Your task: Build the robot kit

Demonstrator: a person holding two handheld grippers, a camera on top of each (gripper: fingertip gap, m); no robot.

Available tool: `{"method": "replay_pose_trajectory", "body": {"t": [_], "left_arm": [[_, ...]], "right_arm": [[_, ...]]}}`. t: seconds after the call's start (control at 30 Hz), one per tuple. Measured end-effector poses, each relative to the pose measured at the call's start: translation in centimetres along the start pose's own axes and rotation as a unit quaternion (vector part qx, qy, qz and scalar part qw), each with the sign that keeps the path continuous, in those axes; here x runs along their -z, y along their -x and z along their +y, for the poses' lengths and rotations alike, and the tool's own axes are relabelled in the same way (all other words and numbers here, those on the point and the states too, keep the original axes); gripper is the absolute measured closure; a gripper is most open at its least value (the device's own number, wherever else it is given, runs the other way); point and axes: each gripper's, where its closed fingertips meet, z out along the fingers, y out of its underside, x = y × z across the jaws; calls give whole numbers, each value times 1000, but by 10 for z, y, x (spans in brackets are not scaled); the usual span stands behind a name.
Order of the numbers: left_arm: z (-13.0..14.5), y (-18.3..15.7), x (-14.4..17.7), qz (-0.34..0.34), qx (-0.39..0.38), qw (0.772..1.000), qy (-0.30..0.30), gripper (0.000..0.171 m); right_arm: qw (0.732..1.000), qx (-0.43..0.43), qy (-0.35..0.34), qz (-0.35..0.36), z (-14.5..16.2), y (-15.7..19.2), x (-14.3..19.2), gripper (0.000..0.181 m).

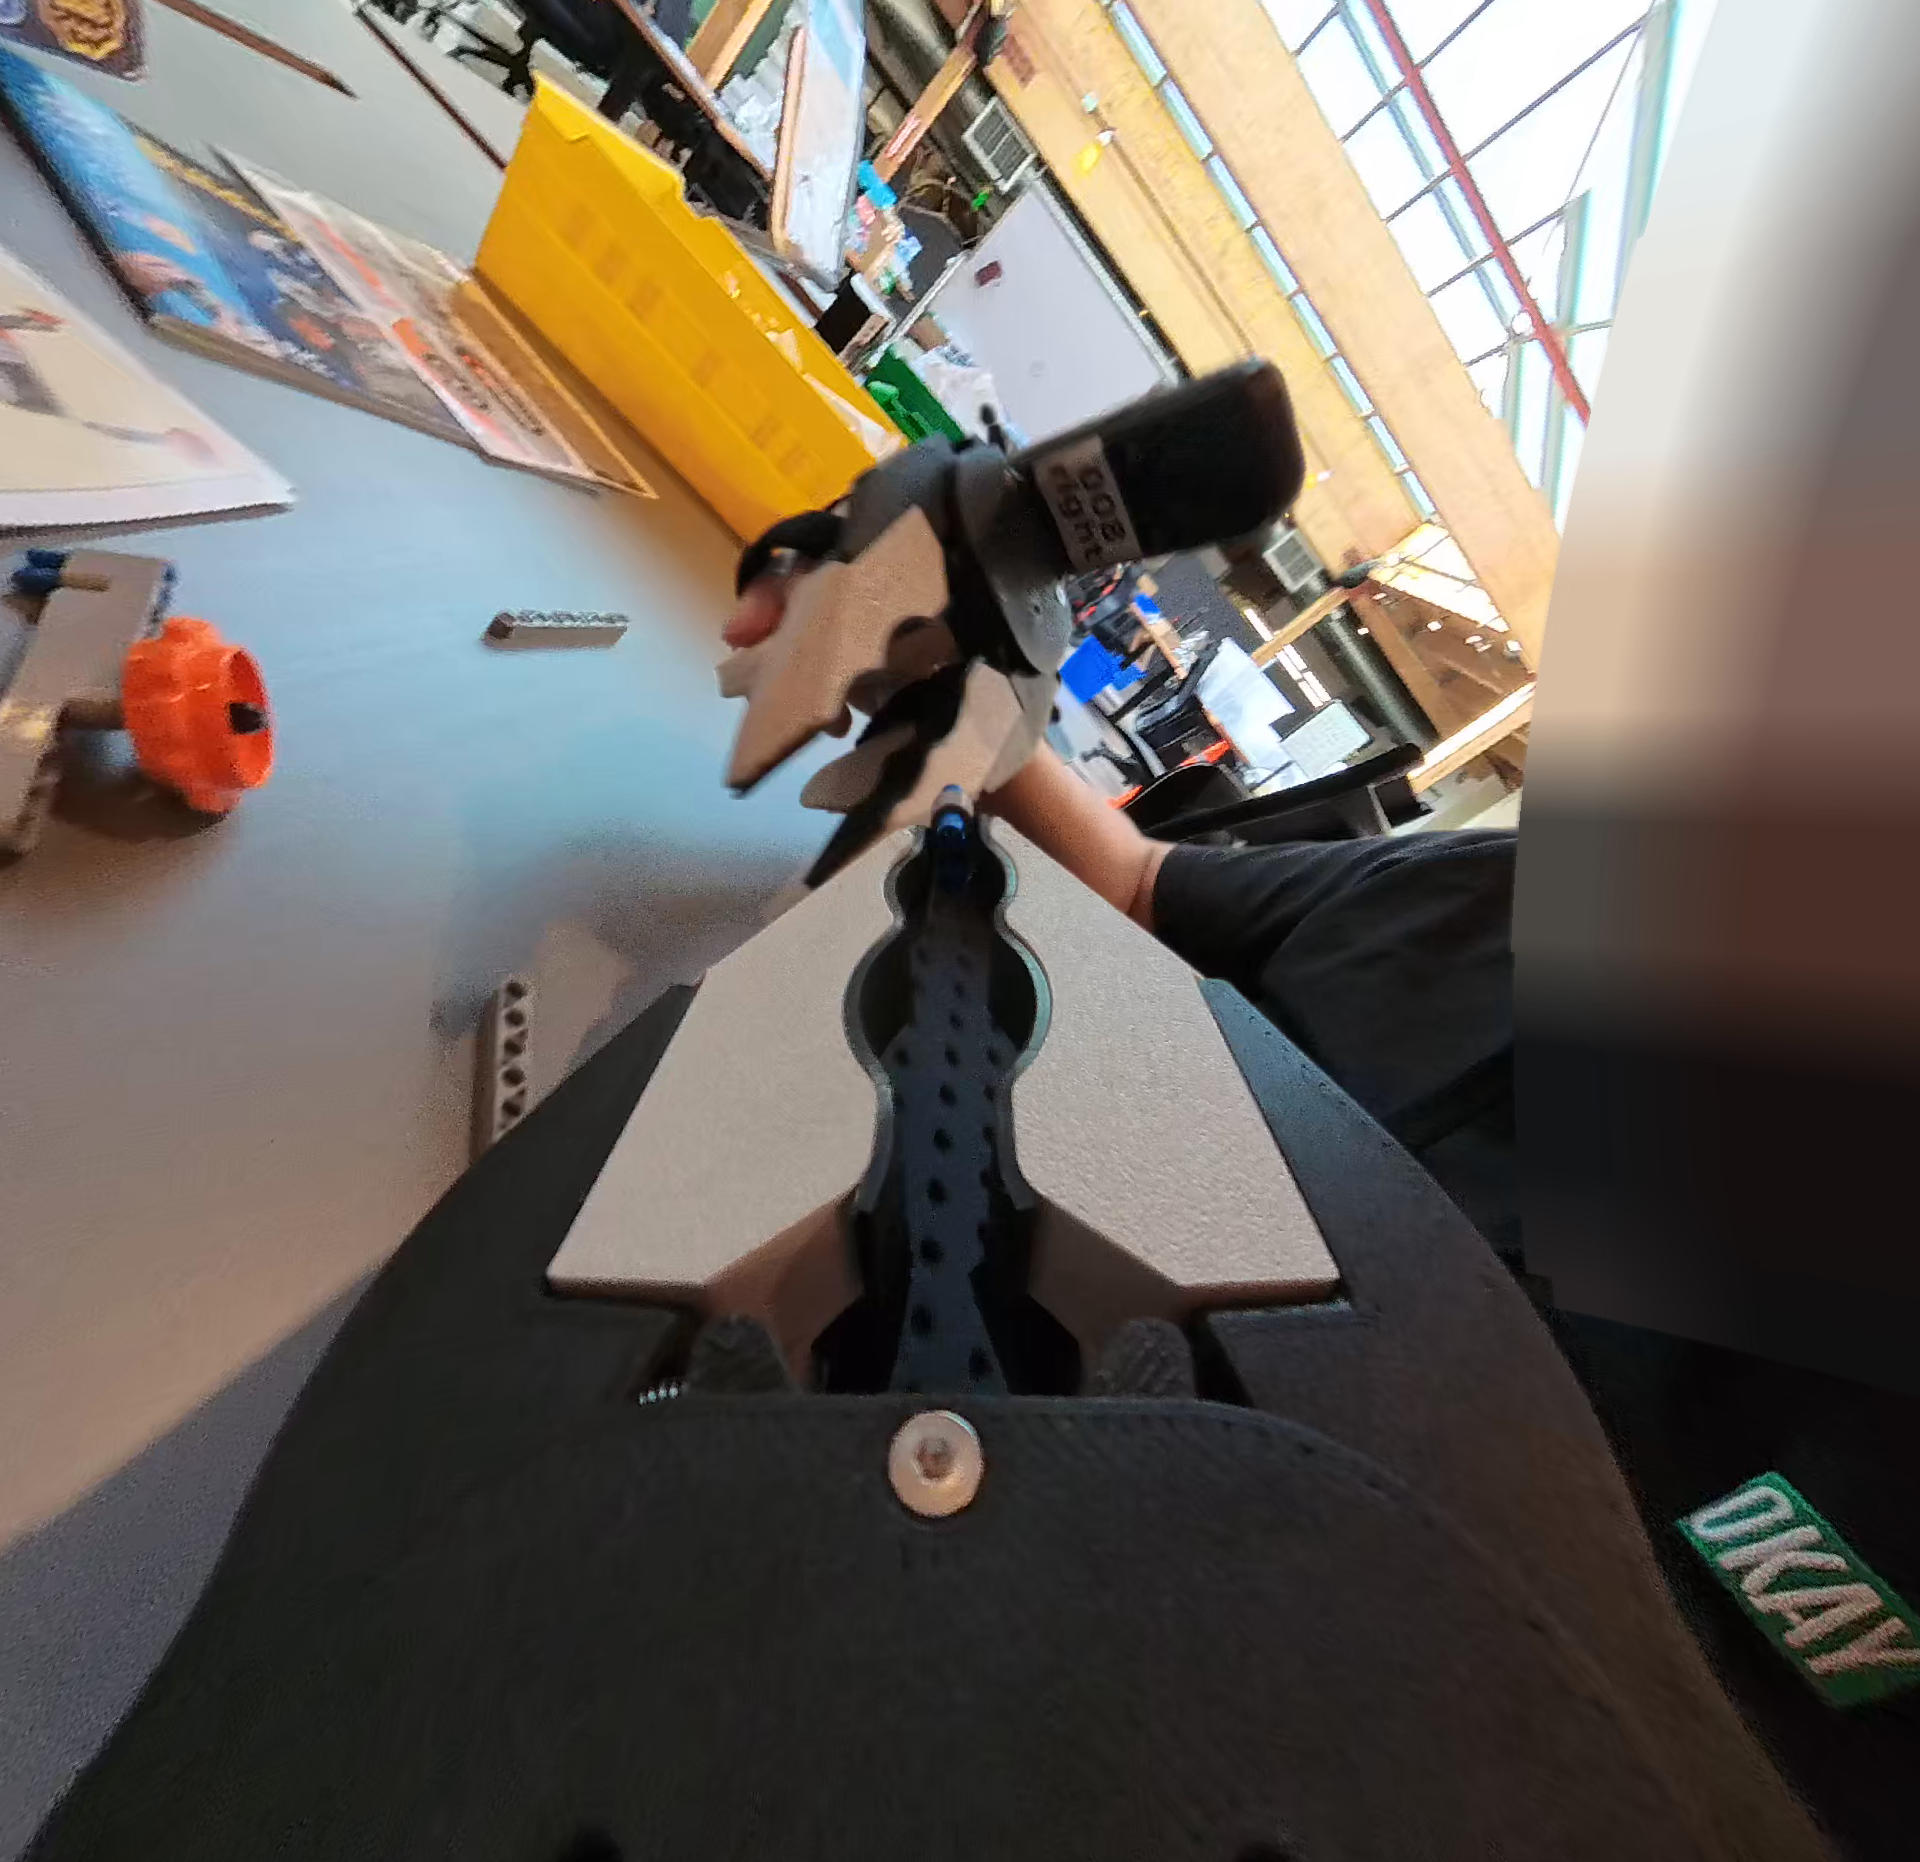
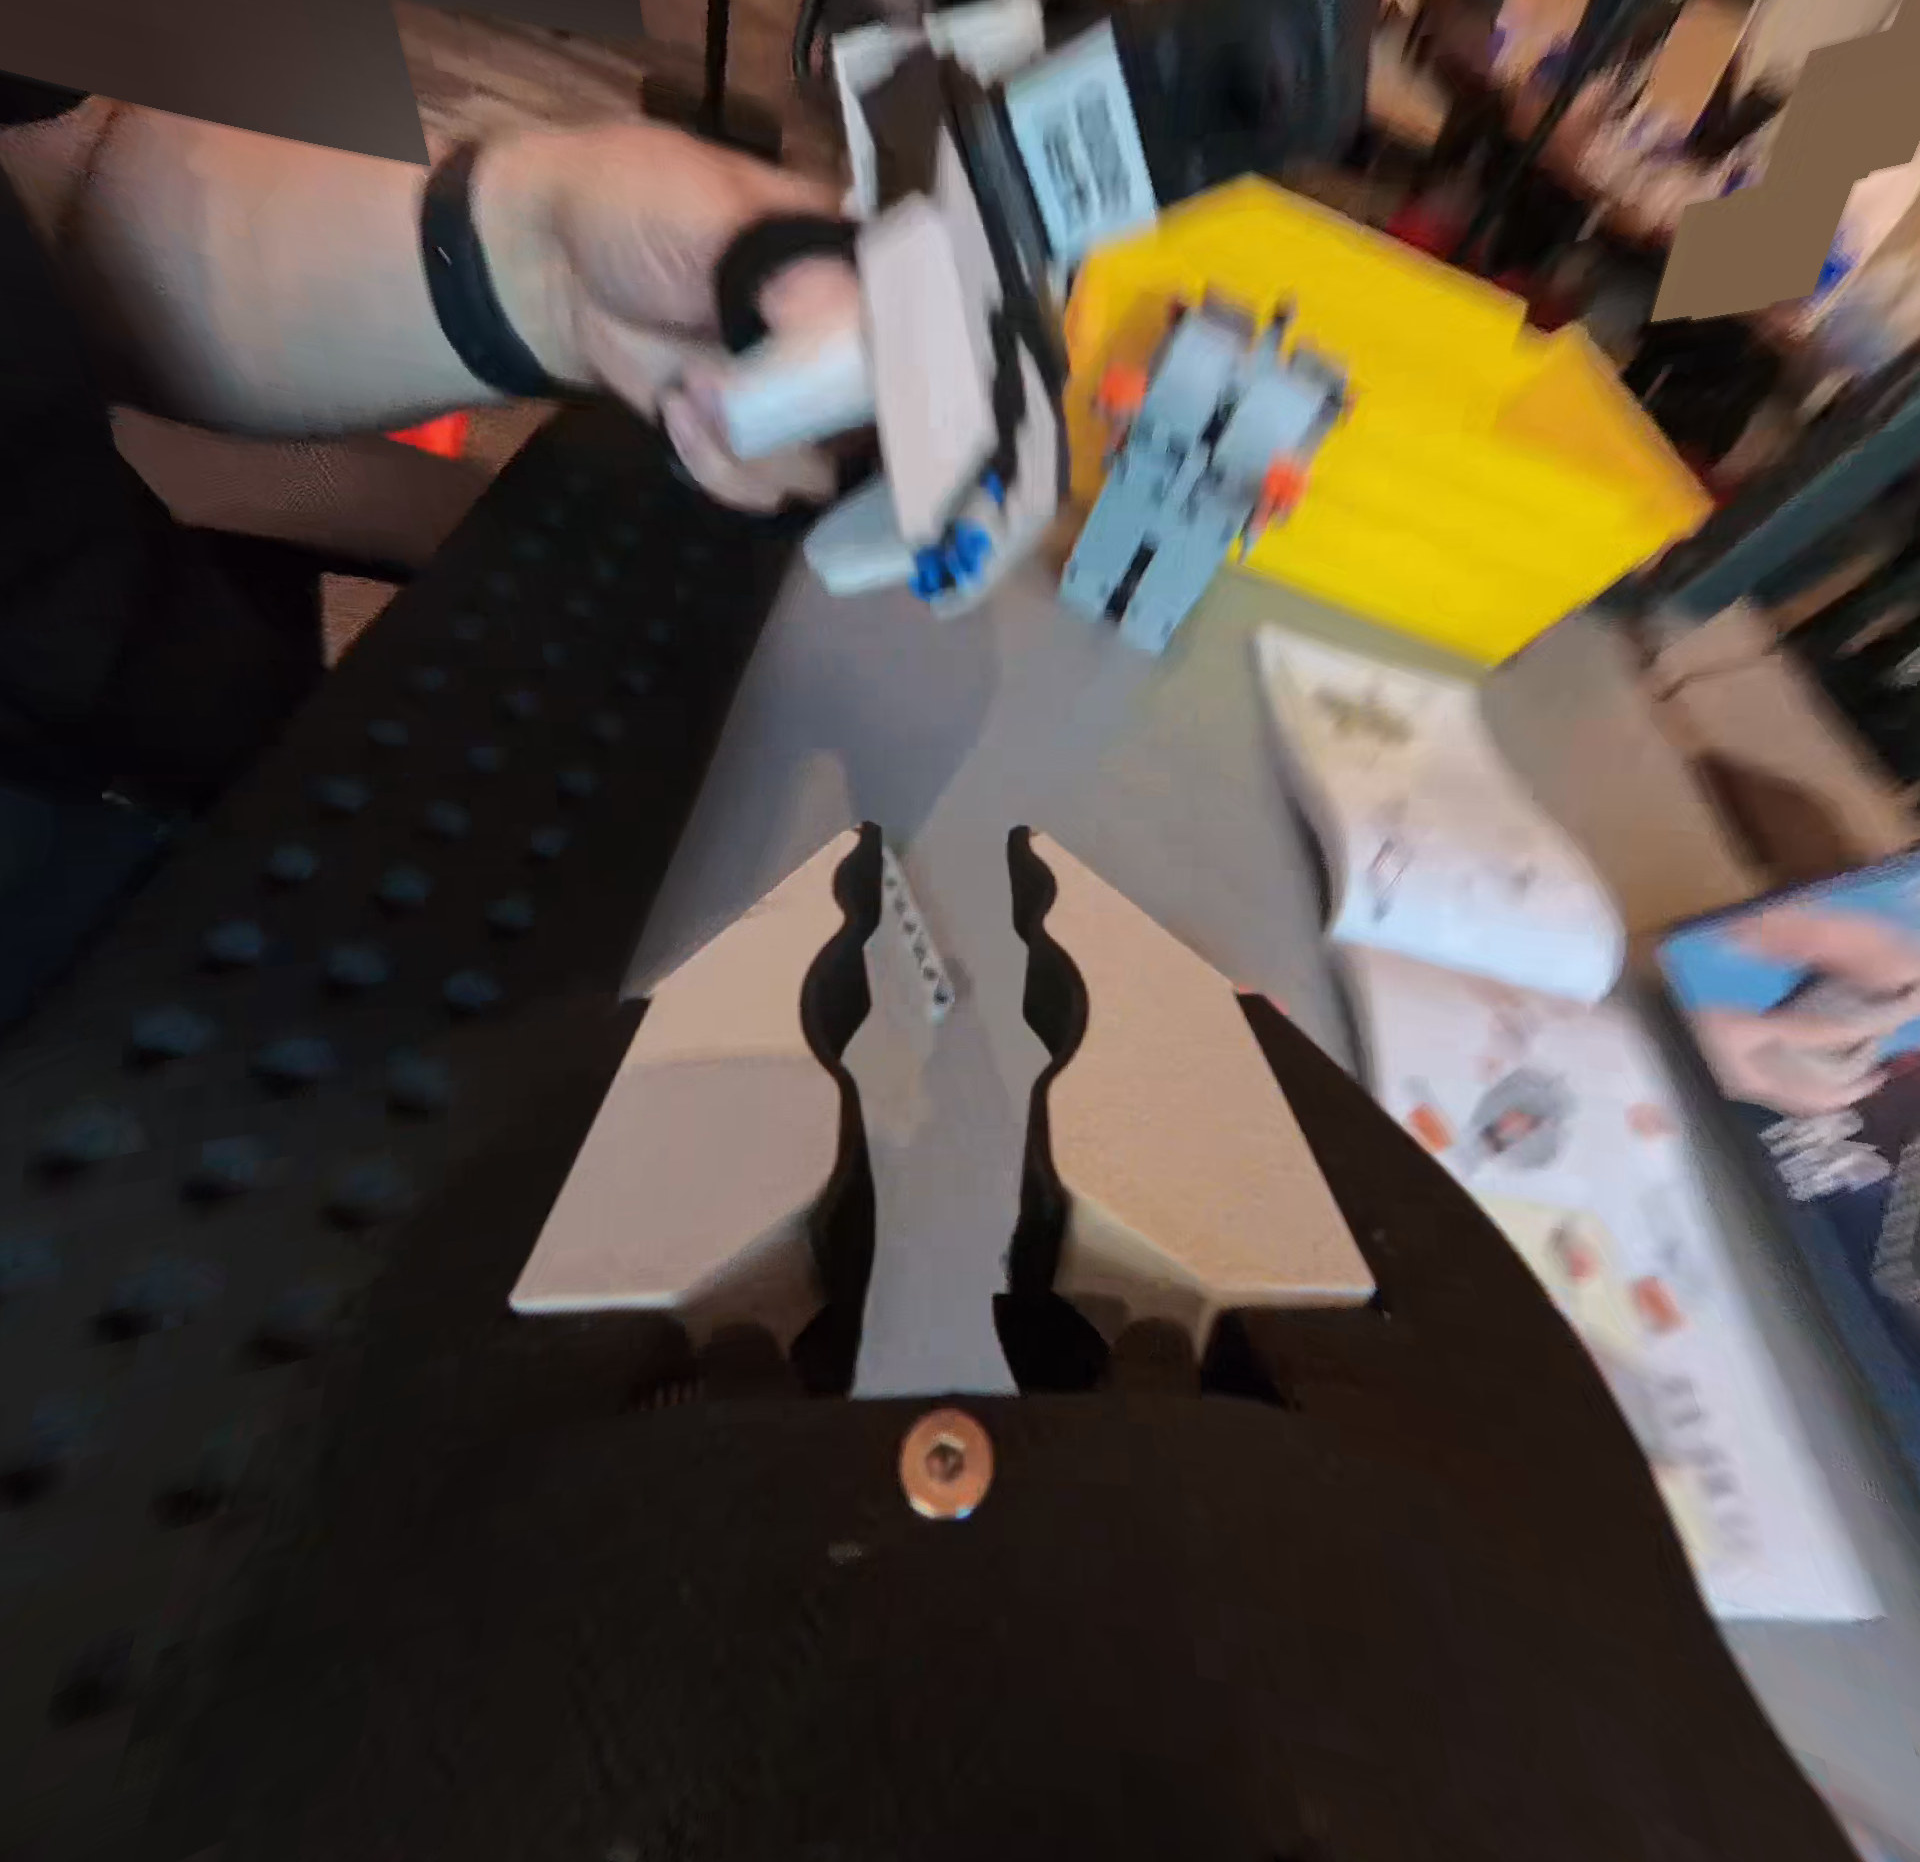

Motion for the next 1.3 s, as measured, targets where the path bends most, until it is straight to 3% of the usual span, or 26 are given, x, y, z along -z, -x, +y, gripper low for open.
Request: {"method": "replay_pose_trajectory", "body": {"t": [0.13, 0.33, 0.43, 0.53, 0.63, 0.73, 0.93, 1.13, 1.3], "left_arm": [[13, 22, 14, -68, 2, 997, 25, 166], [45, 68, 31, -198, 19, 972, 127, 166], [46, 72, 24, -199, -10, 969, 148, 166], [53, 79, 16, -217, -75, 952, 202, 166], [49, 83, 8, -236, -162, 932, 221, 166], [54, 80, 2, -214, -178, 931, 237, 166], [56, 71, -8, -162, -108, 959, 207, 166], [45, 59, -14, -126, -89, 975, 162, 166], [35, 68, -5, -134, -36, 982, 125, 166]], "right_arm": [[990, -75, 101, -67, 56, 6, -24, 155], [980, -96, 148, -91, 77, 4, -43, 156], [974, -117, 147, -125, 75, 12, -44, 176], [978, -103, 148, -110, 73, 8, -39, 176], [977, -126, 103, -138, 55, 15, -31, 176], [980, -122, 95, -124, 52, 10, -24, 176], [977, -167, 40, -128, 32, 6, -14, 175], [952, -261, -35, -157, 10, 1, -11, 176], [950, -277, 20, -140, 32, -1, -13, 176]]}}
